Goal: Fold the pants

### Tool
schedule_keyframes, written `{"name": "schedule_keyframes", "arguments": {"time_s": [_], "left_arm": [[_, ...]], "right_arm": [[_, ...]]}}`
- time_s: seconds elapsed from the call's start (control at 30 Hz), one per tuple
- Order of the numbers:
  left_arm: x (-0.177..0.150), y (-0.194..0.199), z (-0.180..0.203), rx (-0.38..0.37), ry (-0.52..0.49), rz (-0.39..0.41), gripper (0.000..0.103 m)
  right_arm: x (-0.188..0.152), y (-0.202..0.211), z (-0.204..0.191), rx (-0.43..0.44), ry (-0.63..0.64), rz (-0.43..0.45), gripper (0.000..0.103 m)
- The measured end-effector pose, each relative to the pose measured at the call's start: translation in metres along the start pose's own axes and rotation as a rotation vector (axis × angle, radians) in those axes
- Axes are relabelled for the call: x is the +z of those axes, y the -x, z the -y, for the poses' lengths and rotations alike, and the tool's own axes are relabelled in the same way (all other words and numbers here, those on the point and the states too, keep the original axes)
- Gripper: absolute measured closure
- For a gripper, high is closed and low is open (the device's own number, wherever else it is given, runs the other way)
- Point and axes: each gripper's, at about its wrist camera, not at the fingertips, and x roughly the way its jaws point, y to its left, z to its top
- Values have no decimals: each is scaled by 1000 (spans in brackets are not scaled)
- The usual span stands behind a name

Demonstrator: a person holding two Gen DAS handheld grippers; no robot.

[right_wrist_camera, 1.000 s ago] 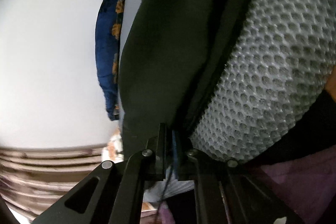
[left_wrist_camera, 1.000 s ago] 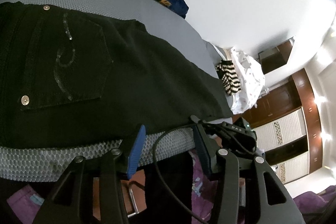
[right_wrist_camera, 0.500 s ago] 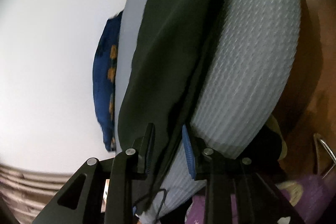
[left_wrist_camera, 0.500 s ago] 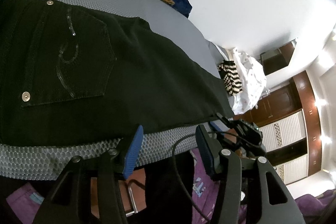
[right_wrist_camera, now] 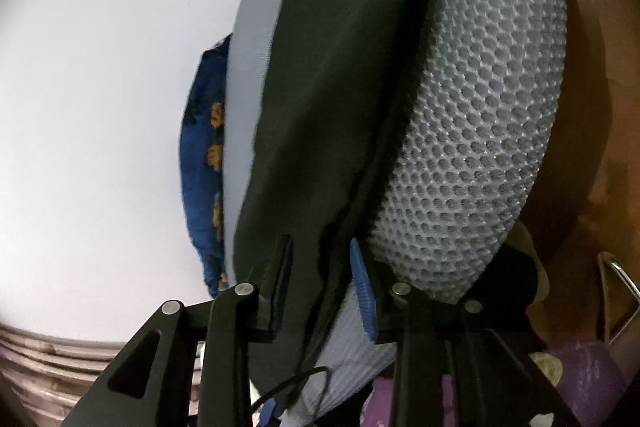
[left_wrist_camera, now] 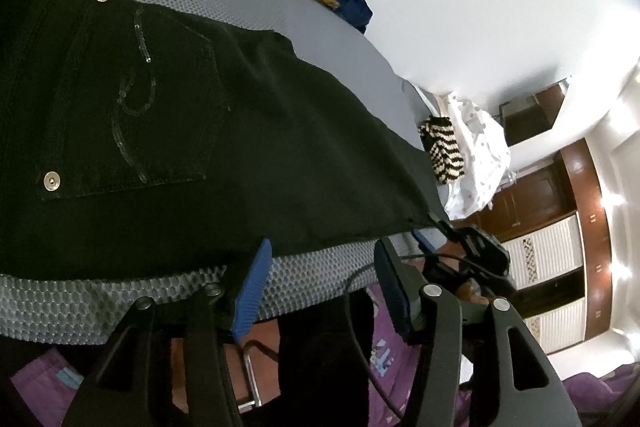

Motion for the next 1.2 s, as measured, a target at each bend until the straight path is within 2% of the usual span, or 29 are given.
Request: {"name": "schedule_keyframes", "arguments": {"time_s": [0.2,0.43,0.47,0.5,0.53,0.6,0.87,1.0,1.1,1.13,1.17,1.2], "left_arm": [[-3,-4,-1,4,8,-17,47],[-2,-7,-3,9,21,-26,47],[-2,-8,-3,10,22,-28,47],[-2,-8,-3,11,22,-29,47],[-3,-8,-3,12,20,-27,47],[-3,-6,-1,16,12,-21,47],[-4,-5,-3,21,21,-15,47],[-5,-3,-4,31,12,-15,47],[-3,0,-7,41,23,-9,47],[-2,2,-8,42,30,-3,47],[-1,5,-9,41,34,8,47],[1,9,-9,40,35,25,47]], "right_arm": [[-2,-21,1,-4,-30,-45,69],[1,-35,0,20,-19,-23,70],[0,-37,-3,9,10,-23,78],[-1,-37,-5,-8,40,-26,93],[-2,-40,-6,-43,67,-31,97],[-2,-41,0,-60,47,-40,98],[-5,-28,-6,-125,100,-58,99],[-3,-32,3,-114,56,-74,101],[2,-27,8,-98,-16,-136,97],[1,-23,6,-119,-20,-182,88],[-4,-17,0,-159,-8,-237,71],[-11,-8,-12,-164,32,-281,70]]}}
